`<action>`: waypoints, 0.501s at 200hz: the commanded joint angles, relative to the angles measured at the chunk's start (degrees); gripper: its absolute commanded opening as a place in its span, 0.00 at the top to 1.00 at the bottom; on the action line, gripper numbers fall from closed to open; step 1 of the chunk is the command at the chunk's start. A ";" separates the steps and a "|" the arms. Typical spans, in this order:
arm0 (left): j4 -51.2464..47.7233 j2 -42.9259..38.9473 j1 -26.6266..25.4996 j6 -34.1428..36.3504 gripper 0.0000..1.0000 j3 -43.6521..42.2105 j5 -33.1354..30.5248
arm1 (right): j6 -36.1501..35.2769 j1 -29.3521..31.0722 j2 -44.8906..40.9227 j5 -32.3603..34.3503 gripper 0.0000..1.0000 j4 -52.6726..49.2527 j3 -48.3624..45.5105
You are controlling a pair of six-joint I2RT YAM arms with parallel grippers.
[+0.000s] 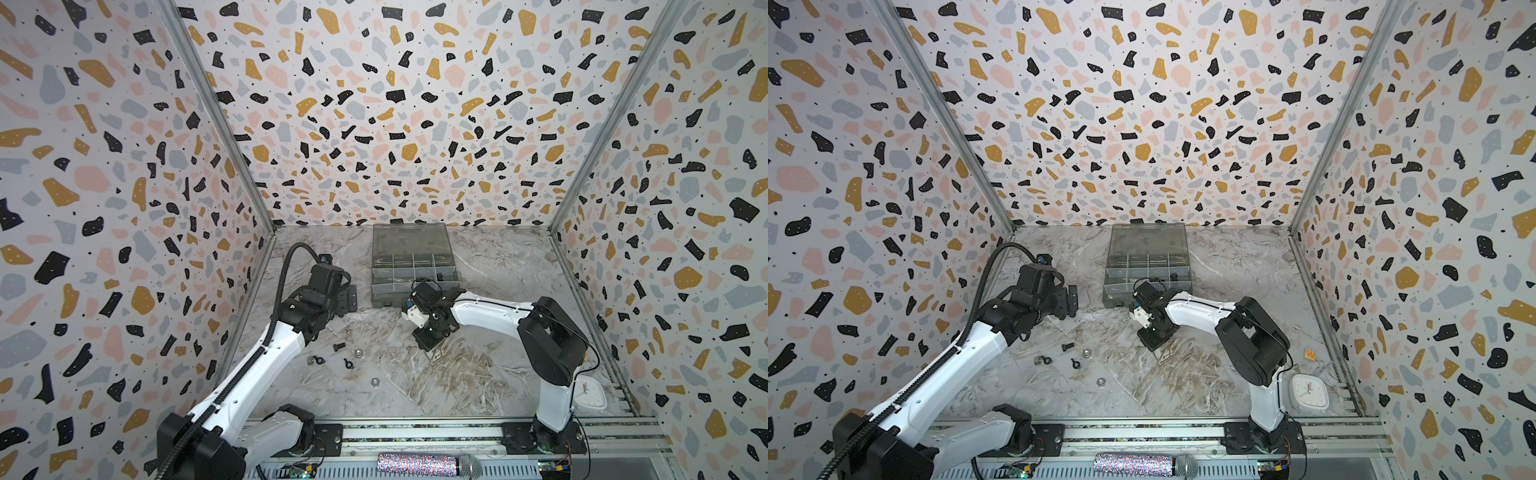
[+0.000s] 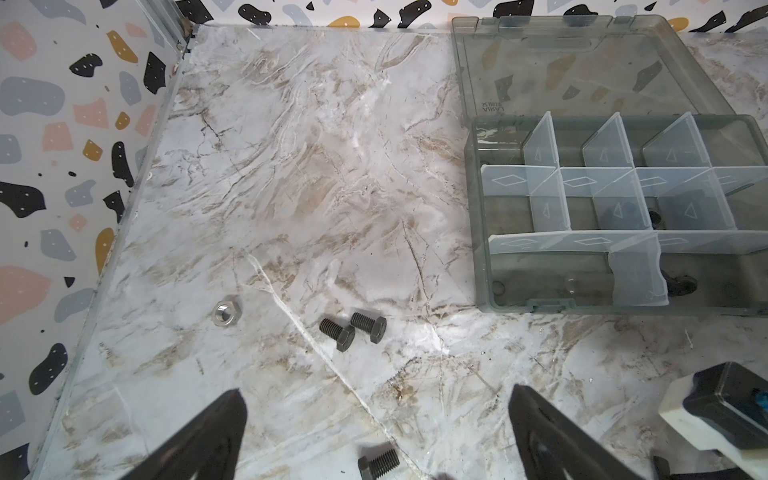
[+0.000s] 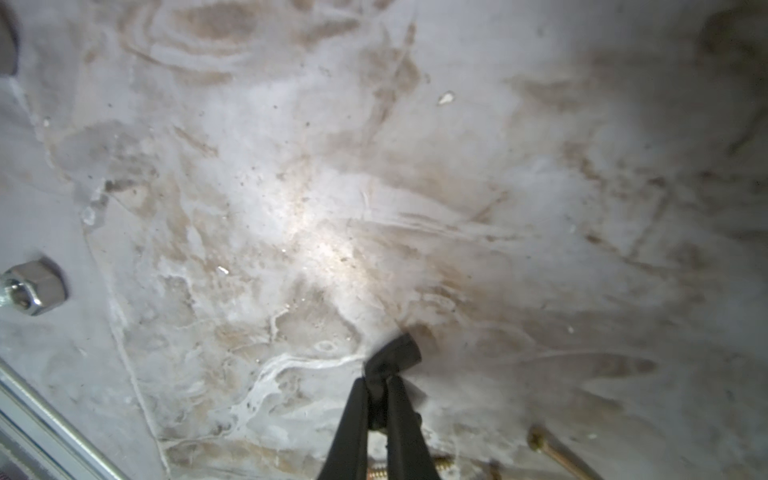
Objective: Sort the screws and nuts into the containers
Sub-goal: 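Lower the right gripper onto another black wing nut and grasp it, then carry the wing nut over the box and release it with the right gripper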
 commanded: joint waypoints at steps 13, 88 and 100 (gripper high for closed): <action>2.36 0.57 0.40 0.68 0.00 2.22 -1.18 | -0.94 -1.60 -0.40 -0.29 0.95 -2.58 2.87; 2.86 2.93 0.60 0.47 0.00 3.78 -2.56 | -2.50 -6.49 -0.73 -0.26 0.95 -7.01 11.20; 2.70 3.48 0.62 0.16 0.00 4.23 -2.83 | -2.51 -7.91 -0.58 -0.64 0.95 -7.49 13.03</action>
